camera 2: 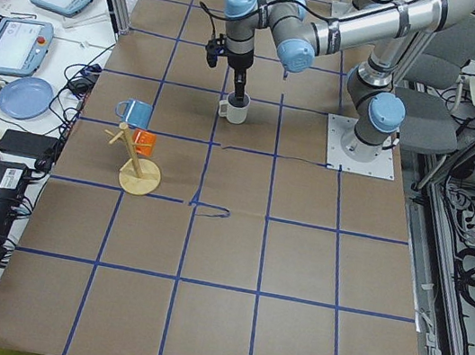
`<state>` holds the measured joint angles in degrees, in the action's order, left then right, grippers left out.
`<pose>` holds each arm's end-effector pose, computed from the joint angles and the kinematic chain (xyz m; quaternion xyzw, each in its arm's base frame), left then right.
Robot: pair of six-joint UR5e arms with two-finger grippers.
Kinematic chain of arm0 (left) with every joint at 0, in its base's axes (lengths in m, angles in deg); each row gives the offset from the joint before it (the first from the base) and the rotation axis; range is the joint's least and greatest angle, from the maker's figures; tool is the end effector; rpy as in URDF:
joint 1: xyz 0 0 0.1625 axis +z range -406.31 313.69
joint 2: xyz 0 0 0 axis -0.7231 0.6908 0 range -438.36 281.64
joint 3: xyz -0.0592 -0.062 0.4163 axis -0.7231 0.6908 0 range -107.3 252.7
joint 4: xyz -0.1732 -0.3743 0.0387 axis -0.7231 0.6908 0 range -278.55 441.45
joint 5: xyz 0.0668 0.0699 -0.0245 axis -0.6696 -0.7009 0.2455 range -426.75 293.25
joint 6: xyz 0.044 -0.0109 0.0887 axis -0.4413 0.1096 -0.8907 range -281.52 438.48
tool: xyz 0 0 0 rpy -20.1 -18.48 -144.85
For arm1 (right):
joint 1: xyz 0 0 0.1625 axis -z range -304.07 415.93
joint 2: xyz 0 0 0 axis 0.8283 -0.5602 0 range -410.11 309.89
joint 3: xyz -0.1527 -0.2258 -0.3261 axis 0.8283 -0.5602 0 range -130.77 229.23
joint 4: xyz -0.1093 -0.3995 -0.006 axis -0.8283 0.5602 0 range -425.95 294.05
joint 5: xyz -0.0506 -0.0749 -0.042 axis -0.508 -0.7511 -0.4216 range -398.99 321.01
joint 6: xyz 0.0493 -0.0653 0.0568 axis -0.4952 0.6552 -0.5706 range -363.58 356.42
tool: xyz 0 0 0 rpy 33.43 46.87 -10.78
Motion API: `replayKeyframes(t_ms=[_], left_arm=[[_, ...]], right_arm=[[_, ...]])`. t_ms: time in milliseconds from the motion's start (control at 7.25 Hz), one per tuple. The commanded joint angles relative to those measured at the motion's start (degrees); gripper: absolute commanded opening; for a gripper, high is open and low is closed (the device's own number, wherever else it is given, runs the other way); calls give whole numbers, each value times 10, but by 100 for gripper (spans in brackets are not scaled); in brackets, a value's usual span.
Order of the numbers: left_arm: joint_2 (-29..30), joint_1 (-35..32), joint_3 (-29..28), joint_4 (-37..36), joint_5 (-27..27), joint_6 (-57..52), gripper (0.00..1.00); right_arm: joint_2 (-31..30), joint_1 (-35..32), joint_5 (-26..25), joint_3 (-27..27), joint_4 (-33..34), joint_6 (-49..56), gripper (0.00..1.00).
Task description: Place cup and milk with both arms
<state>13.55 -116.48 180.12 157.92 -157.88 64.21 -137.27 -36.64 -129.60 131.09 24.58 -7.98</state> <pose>0.0370 -0.4900 0.3483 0.0479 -0.9975 -0.0513 0.0054 0.1555 -0.5144 0.5343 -0.0162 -0.9986 0.0510 0.0022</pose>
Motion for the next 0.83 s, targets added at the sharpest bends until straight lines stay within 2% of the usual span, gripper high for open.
replayKeyframes(t_ms=[0, 138, 276, 414, 690], left_arm=[[19, 3, 66, -117, 3, -9, 100], [39, 2, 73, -117, 3, -12, 96], [55, 2, 72, -123, 4, -11, 87], [69, 1, 70, -123, 39, -12, 86], [83, -2, 69, -123, 53, -2, 78]], right_arm=[[0, 0, 0, 0, 0, -1, 100], [0, 0, 0, 0, 0, -1, 100], [0, 0, 0, 0, 0, -1, 100], [0, 0, 0, 0, 0, -1, 100], [0, -1, 1, 1, 0, -1, 100]])
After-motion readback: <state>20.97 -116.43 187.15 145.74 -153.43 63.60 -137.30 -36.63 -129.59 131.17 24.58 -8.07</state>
